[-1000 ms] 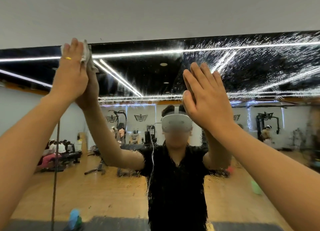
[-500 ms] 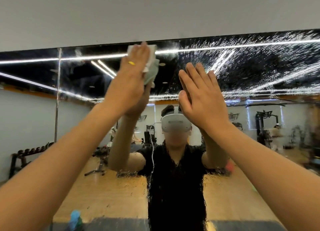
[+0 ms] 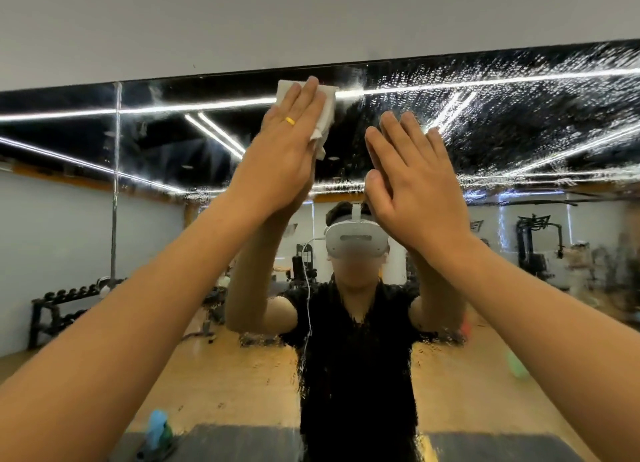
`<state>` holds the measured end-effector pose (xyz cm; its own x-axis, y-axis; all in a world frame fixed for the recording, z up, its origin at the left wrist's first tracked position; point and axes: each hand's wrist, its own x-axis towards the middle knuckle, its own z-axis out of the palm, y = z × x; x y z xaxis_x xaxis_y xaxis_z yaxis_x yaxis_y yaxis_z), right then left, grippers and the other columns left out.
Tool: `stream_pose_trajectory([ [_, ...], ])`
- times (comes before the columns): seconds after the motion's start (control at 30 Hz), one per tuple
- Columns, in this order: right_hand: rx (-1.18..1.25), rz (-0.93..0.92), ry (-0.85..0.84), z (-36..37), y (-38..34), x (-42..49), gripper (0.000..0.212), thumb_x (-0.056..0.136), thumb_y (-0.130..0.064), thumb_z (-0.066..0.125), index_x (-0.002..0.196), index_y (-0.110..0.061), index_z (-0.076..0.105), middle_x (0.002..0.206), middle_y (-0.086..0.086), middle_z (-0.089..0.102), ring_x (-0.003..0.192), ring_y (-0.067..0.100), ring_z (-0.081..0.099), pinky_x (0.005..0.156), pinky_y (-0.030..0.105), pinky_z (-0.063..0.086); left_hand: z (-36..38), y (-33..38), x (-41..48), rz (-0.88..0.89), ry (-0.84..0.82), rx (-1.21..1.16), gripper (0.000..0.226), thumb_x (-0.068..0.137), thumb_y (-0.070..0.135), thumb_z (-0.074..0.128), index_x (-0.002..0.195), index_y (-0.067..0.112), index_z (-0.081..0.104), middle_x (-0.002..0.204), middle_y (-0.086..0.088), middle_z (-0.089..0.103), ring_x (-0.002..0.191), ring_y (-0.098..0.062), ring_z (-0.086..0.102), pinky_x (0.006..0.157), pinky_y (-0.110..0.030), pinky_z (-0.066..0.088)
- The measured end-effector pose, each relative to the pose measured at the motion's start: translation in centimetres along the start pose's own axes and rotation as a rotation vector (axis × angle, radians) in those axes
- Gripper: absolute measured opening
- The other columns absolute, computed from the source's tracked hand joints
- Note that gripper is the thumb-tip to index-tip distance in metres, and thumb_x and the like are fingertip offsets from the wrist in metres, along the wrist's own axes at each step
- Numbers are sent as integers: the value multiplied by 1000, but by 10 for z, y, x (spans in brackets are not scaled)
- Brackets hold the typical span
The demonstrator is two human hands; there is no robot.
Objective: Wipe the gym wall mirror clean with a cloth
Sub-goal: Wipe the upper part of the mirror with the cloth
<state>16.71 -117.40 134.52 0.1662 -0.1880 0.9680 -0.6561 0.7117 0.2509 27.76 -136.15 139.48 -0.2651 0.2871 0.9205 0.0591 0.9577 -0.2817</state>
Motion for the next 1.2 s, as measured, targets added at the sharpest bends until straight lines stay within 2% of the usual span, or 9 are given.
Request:
stream_pose_trajectory([
  [0.07, 8, 2, -9, 0, -1, -1, 60, 105, -38, 33, 160, -16, 34, 169, 8, 25, 158, 26, 14, 129, 49, 7, -6, -16, -12, -66, 47, 9, 60, 109, 18, 34, 165, 13, 14, 174, -4, 6, 160, -19, 0, 130, -45, 12],
  [0.2, 10, -3, -5, 1, -3, 0, 60, 104, -38, 34, 160, -15, 35, 169, 8, 25, 158, 26, 14, 129, 48, 7, -24, -60, -35, -242, 139, 23, 62, 111, 13, 33, 166, 25, 9, 173, 11, -1, 159, -14, 5, 113, -26, 23],
  [0.67, -11, 2, -25, 1, -4, 0, 60, 105, -38, 34, 160, -15, 34, 169, 9, 24, 158, 27, 14, 129, 47, 4, -68, -175, -66, -446, 225, 57, 57, 113, 25, 32, 165, 31, 11, 174, 5, 9, 160, -17, 8, 130, -44, 10],
  [0.83, 3, 4, -28, 1, -4, 1, 60, 105, -38, 33, 160, -15, 35, 169, 9, 25, 159, 26, 14, 130, 47, 6, -57, -136, -76, -500, 249, 47, 56, 113, 23, 34, 165, 29, 13, 170, -8, 21, 151, -35, 30, 122, -55, 31],
  [0.9, 9, 4, -26, 0, -5, 0, 60, 104, -38, 33, 160, -15, 35, 169, 9, 25, 158, 26, 14, 130, 48, 7, -51, -114, -90, -434, 259, 36, 57, 112, 19, 35, 165, 27, 16, 170, -8, 21, 150, -29, 34, 121, -44, 33],
  [1.0, 8, 1, -19, 1, -5, 0, 60, 104, -37, 34, 159, -15, 36, 168, 9, 26, 158, 27, 15, 129, 49, 9, -37, -77, -96, -347, 244, -45, 59, 110, 9, 36, 166, 21, 18, 172, -8, 15, 126, 22, 37, 102, -1, 30],
  [1.03, 2, 0, -17, 2, -5, 0, 60, 104, -37, 34, 159, -15, 36, 168, 9, 26, 158, 27, 16, 129, 50, 11, -31, -64, -92, -315, 229, -72, 60, 110, 5, 37, 165, 19, 19, 172, -9, 15, 122, 27, 31, 96, 7, 26],
  [1.1, -8, 0, -28, 2, -4, 0, 60, 104, -38, 34, 160, -15, 35, 169, 9, 25, 159, 27, 14, 129, 51, 11, -21, -41, -77, -258, 207, -96, 61, 109, 3, 39, 165, 18, 20, 171, -10, 17, 140, 12, 26, 104, 4, 18],
  [1.2, 42, 1, -64, -2, -4, 2, 61, 104, -38, 36, 161, -16, 33, 170, 6, 21, 159, 24, 11, 129, 49, 6, -8, -12, -48, -201, 143, -112, 60, 110, 11, 40, 165, 21, 19, 172, -5, 14, 154, -16, 22, 116, -20, 19],
])
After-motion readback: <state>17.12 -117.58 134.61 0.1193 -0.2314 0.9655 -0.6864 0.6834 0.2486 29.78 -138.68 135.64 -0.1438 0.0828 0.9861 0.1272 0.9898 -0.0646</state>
